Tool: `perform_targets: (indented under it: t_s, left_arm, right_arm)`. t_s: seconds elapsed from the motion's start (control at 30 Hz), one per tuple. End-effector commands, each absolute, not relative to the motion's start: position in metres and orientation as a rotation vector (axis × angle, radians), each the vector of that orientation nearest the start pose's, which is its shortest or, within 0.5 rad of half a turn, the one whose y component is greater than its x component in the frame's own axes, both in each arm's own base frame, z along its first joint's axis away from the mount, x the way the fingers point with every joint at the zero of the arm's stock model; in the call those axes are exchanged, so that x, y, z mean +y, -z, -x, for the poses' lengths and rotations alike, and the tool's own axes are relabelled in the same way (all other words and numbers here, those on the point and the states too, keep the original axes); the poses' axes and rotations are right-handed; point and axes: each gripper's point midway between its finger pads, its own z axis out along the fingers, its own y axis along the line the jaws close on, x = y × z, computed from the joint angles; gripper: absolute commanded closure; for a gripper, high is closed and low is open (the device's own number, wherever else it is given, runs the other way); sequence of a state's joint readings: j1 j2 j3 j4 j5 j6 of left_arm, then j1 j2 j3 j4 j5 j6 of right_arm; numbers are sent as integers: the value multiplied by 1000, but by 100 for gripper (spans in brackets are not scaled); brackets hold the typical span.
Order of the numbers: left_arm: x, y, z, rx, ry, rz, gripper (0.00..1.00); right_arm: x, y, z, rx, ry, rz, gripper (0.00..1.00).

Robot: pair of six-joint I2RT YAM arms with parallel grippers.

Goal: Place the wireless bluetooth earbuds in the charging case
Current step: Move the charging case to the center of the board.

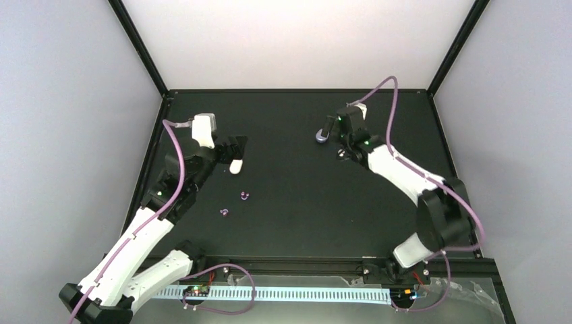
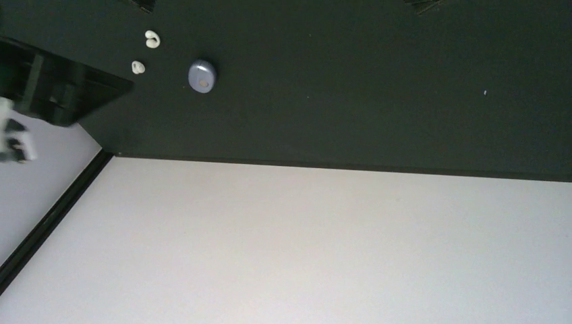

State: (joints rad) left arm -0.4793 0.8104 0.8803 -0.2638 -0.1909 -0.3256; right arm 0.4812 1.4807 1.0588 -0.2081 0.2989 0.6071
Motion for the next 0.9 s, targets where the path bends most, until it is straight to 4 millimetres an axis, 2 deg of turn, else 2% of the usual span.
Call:
perform_targets:
  t_s: [0.0, 0.17, 0.4, 0.47, 0.67, 0.87]
  left_arm:
    - [-113, -338, -292, 1768, 412, 18, 1]
    - [-116, -342, -290, 1758, 436, 11, 1]
    - [-117, -345, -287, 1751, 455, 5, 1]
    - [-117, -348, -285, 1740, 465, 1, 1]
    - [-117, -352, -283, 1726, 471, 1, 1]
    - [-117, -353, -282, 1723, 479, 2, 1]
  right_arm:
    - [158, -166, -453, 2208, -358, -444, 1]
    - [168, -152, -496, 2258, -326, -463, 1]
    - [169, -118, -531, 2362, -172, -488, 5]
    - [169, -104, -533, 2396, -139, -500, 7]
    - [165, -78, -532, 2460, -70, -537, 12]
    - [172, -64, -532, 2494, -95, -546, 16]
